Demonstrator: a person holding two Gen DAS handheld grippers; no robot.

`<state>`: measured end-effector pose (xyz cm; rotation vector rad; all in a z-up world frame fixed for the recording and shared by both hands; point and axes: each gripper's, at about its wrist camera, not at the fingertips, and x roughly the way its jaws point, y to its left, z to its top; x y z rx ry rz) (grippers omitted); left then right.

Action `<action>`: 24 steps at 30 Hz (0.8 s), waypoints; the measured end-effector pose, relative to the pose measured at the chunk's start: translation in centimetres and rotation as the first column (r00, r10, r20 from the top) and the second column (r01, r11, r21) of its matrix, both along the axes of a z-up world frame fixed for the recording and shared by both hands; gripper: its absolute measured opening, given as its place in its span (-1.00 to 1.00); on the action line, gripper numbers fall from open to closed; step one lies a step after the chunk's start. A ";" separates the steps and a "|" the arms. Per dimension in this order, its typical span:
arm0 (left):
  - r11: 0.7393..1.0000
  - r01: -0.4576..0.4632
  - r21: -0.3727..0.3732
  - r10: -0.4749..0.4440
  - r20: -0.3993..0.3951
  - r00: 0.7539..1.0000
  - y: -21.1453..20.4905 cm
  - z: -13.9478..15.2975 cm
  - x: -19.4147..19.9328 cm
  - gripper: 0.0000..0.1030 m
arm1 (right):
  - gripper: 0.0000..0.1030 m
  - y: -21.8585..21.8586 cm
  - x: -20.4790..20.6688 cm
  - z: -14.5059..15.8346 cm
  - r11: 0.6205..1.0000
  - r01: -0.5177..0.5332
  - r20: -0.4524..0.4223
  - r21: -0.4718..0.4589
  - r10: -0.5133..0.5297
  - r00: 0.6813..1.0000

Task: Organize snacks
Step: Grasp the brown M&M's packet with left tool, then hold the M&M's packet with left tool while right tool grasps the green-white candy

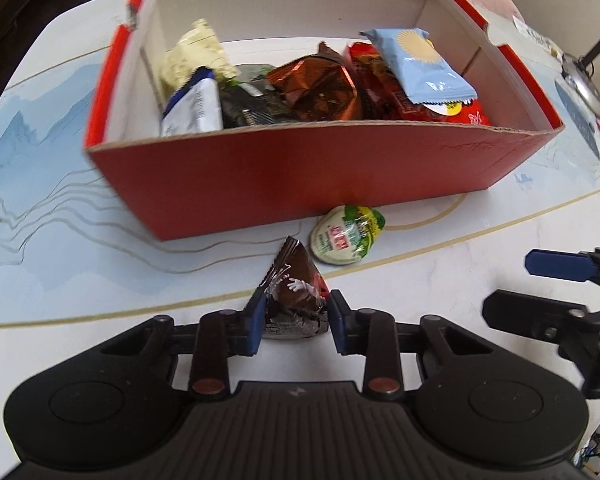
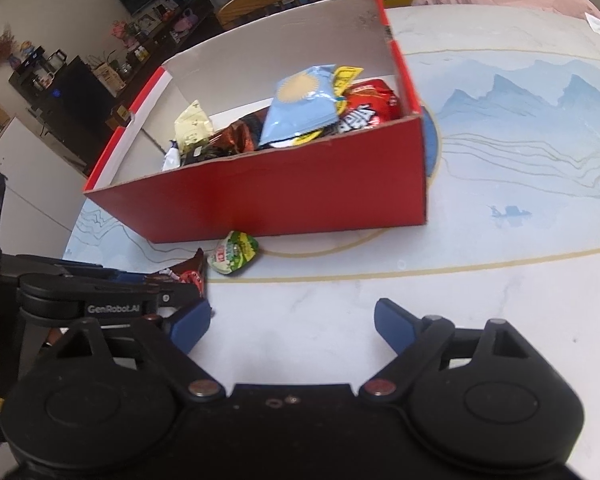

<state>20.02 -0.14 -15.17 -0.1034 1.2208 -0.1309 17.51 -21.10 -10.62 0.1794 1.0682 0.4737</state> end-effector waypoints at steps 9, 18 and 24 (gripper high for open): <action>0.996 -0.090 -0.021 0.090 0.006 0.996 2.9 0.5 -1.6 -0.47 | 0.65 3.8 0.5 -0.8 0.997 -0.072 0.039 -0.041 0.074 0.997; 0.983 -0.177 -0.045 0.177 0.008 0.984 5.5 1.0 -3.4 -0.47 | 0.48 7.1 1.1 -1.8 0.993 -0.101 0.086 -0.066 0.107 0.991; 0.974 -0.220 -0.055 0.221 0.017 0.975 7.0 1.9 -4.8 -0.47 | 0.32 8.6 1.6 -2.5 0.989 -0.104 0.101 -0.100 0.114 0.988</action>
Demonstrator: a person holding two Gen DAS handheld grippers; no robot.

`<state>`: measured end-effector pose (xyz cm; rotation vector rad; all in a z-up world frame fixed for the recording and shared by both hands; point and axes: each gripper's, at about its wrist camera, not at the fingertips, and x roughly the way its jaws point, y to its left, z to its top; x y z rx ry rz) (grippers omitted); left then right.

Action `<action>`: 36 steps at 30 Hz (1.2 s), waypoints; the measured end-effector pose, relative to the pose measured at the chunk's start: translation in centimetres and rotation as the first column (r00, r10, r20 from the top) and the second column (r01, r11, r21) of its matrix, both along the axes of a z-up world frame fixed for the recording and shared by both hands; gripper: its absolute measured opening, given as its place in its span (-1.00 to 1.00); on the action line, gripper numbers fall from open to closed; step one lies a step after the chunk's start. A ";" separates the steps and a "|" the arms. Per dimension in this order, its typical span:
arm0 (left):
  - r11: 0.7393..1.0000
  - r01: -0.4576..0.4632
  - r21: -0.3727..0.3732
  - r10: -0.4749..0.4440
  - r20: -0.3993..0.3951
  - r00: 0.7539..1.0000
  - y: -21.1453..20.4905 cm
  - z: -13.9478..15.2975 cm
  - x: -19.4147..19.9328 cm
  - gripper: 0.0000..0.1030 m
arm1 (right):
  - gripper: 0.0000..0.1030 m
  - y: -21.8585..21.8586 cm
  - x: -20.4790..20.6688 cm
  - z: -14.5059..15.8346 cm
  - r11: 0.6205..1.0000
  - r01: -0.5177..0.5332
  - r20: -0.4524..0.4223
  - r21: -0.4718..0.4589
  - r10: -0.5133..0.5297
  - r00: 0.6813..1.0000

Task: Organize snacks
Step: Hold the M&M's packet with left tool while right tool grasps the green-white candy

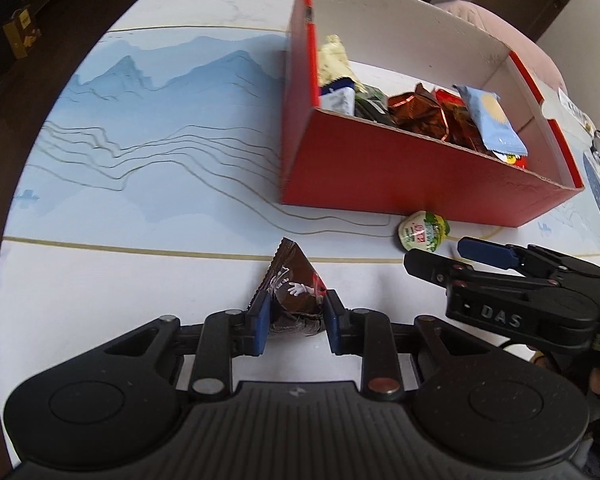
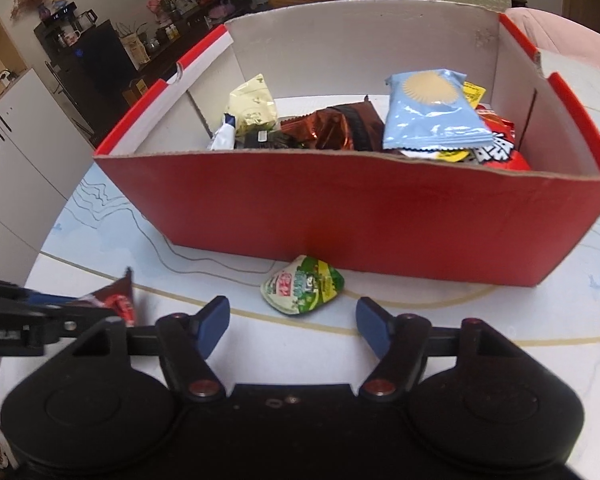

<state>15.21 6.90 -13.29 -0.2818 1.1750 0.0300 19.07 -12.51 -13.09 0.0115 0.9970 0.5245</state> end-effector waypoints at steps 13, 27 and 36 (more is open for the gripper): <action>0.998 -0.064 0.001 0.064 0.001 0.998 2.4 0.3 -1.2 -0.47 | 0.16 2.7 -0.1 -0.6 0.998 -0.004 0.039 -0.067 0.007 0.999; 0.998 -0.066 0.001 0.066 -0.002 0.998 2.8 0.1 -1.2 -0.60 | -0.29 3.8 -1.8 -0.8 0.980 -0.036 0.141 -0.197 0.065 0.988; 0.998 -0.059 -0.009 0.059 -0.010 0.998 3.2 -0.5 -1.1 -0.60 | -0.34 2.1 -2.7 -0.3 0.987 -0.019 0.104 -0.159 0.036 0.994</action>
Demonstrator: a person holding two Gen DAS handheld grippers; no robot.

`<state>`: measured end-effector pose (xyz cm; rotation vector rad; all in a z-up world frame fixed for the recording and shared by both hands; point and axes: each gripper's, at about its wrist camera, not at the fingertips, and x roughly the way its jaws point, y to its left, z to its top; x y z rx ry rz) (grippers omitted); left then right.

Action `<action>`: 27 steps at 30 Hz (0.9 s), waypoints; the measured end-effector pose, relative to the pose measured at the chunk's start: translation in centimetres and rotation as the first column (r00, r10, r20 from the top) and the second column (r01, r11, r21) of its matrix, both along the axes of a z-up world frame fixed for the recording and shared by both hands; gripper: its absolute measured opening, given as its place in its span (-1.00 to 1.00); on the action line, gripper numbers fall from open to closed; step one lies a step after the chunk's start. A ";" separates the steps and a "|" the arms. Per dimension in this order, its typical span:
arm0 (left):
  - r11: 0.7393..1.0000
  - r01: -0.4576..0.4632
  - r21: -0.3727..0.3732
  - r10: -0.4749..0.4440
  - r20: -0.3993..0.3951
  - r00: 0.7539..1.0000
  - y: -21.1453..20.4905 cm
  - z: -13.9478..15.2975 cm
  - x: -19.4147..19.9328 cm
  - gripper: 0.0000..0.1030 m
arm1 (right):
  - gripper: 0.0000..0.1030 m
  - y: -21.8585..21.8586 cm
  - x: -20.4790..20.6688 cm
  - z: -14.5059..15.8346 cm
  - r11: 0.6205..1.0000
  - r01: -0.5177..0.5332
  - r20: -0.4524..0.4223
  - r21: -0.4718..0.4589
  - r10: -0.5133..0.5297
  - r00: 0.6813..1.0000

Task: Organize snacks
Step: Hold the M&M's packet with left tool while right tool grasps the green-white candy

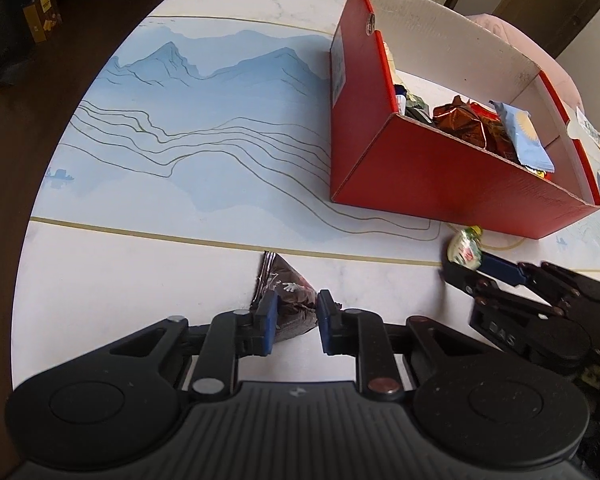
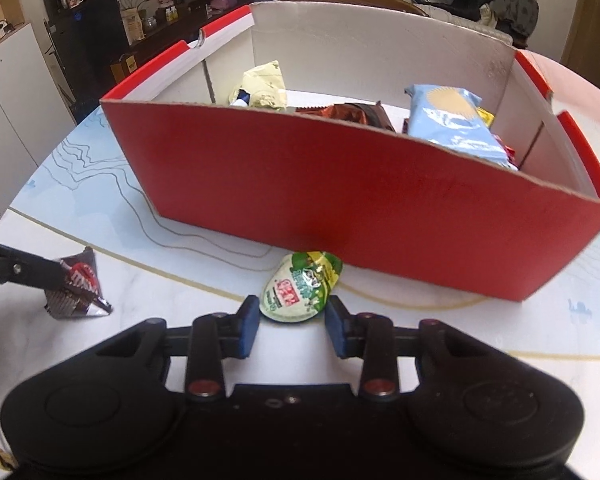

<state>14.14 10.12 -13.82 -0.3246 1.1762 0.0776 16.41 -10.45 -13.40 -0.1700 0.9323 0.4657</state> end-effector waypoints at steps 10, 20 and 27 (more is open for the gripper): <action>0.999 0.013 0.040 -0.011 -0.029 1.000 -0.9 -1.2 0.8 -0.45 | -0.35 -1.7 -1.5 1.3 0.999 0.012 -0.018 0.052 -0.011 1.000; 0.998 0.010 0.059 -0.008 -0.038 0.999 -1.3 -1.9 1.0 -0.43 | -0.60 -2.3 -2.3 1.6 0.999 0.001 -0.032 0.049 0.001 0.999; 0.998 0.011 0.062 -0.009 -0.026 1.000 -1.5 -1.8 0.7 -0.49 | -0.44 -2.8 -1.7 1.1 0.997 0.010 -0.051 0.077 -0.006 0.999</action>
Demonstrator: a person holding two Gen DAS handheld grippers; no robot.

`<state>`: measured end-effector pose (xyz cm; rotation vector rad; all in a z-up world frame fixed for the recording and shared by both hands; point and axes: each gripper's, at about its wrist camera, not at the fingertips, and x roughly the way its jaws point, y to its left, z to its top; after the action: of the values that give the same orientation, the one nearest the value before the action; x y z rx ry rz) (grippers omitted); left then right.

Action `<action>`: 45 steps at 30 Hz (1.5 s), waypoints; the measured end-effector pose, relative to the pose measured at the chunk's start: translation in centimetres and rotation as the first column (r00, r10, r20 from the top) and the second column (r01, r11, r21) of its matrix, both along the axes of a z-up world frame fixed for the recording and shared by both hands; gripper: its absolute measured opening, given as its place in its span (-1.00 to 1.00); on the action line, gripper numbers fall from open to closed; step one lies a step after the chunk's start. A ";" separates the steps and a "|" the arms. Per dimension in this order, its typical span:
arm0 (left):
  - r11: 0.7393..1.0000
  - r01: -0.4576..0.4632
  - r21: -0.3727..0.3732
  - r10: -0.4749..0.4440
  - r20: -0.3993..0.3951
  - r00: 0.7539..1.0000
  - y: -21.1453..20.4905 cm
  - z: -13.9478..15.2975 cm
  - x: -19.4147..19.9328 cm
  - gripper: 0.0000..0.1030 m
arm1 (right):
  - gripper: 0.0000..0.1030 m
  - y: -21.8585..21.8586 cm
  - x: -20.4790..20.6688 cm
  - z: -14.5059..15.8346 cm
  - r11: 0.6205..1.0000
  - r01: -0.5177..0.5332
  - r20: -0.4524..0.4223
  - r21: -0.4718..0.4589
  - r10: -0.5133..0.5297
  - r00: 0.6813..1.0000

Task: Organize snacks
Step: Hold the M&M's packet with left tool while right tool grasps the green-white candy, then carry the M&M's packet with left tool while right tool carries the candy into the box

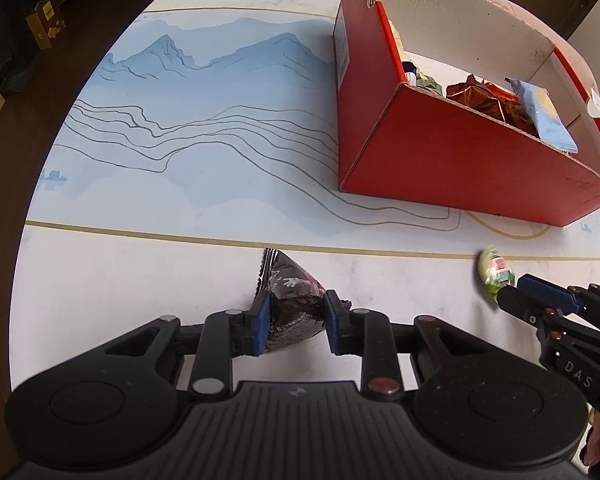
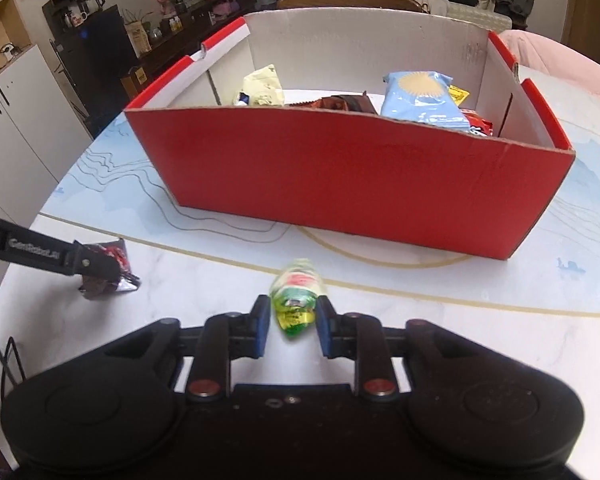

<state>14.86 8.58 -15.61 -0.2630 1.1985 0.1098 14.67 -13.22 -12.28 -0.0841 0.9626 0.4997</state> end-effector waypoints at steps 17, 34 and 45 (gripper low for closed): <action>0.999 -0.032 -0.002 0.032 -0.004 0.999 0.5 0.1 0.0 -0.51 | -0.14 2.2 1.6 -1.4 0.999 -0.013 0.012 -0.034 0.013 1.000; 0.998 -0.053 -0.033 0.053 0.023 0.998 1.0 1.5 -0.7 -0.52 | -0.44 1.5 -0.2 0.6 0.997 -0.046 0.094 -0.065 0.052 0.994; 0.997 -0.036 -0.065 0.046 0.156 0.987 0.2 8.4 -0.5 -0.52 | -0.44 -1.7 -0.9 8.1 0.998 -0.032 0.179 0.054 0.022 0.984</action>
<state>14.32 8.73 -7.25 -0.3450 1.0404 0.0859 13.73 -14.96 -4.20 -0.0896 0.7726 0.5345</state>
